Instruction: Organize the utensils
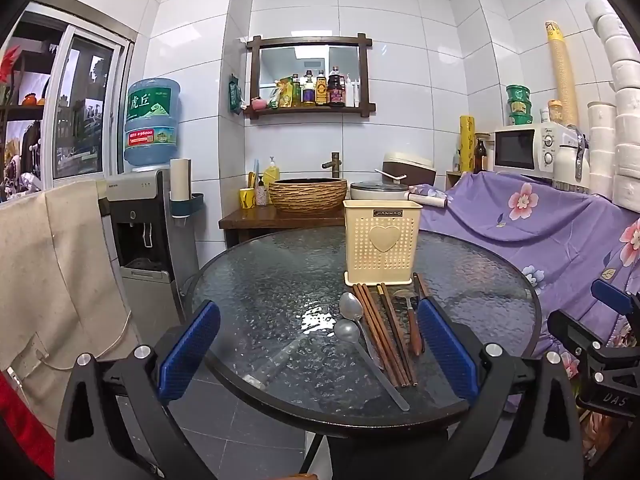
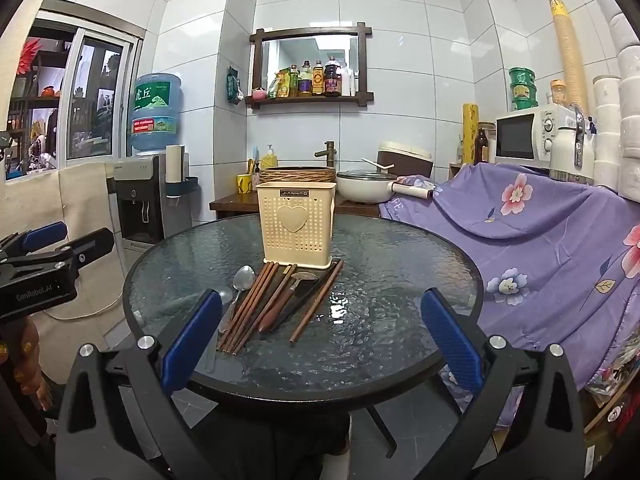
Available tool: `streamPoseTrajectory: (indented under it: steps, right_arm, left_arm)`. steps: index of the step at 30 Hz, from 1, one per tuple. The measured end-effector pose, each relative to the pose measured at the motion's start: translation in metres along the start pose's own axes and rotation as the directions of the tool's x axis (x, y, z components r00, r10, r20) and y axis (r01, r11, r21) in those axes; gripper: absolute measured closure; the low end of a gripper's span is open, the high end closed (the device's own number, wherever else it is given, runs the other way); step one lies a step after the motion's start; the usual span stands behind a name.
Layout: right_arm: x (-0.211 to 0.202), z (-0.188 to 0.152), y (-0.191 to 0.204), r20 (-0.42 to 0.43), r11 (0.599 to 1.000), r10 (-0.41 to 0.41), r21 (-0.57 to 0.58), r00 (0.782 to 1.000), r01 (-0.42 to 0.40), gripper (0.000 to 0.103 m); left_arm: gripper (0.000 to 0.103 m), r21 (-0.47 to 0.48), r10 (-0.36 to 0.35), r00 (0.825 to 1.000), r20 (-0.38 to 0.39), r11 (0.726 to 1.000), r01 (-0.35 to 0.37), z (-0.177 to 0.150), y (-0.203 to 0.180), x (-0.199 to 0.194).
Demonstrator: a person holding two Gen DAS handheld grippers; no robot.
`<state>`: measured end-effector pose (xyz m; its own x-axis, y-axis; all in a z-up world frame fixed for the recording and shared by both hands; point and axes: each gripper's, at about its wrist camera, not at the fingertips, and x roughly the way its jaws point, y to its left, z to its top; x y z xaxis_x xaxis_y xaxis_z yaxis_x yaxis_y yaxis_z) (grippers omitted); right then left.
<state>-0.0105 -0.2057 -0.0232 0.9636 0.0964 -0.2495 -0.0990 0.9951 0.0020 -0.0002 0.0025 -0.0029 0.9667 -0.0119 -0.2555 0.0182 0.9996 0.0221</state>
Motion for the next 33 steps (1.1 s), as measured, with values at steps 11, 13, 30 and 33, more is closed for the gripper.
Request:
streamPoseTrajectory:
  steps: [11,13,30,33]
  right_arm:
    - [0.0014,-0.0029,0.0012,-0.003,1.000,0.005,0.004,1.000,-0.005,0.005]
    - [0.0015,-0.0033,0.0012,-0.004,1.000,0.004,0.004,1.000,-0.004,0.005]
    - [0.0028,-0.0022,0.0017,-0.005,1.000,0.008,0.005,1.000,-0.008,0.005]
    - [0.0025,-0.0024,0.0027,-0.004,1.000,0.009,0.006,1.000,-0.009,0.005]
  left_arm:
    - [0.006,-0.002,0.000,1.000,0.000,1.000,0.000,0.0003,-0.0003,-0.0004]
    - [0.006,-0.002,0.000,1.000,-0.001,1.000,0.000,0.0003,-0.0003,0.0000]
    - [0.006,-0.010,0.001,1.000,0.005,1.000,-0.001,0.0008,-0.0007,-0.0020]
    - [0.006,-0.011,0.001,1.000,0.005,1.000,-0.001,0.0009,-0.0011,-0.0029]
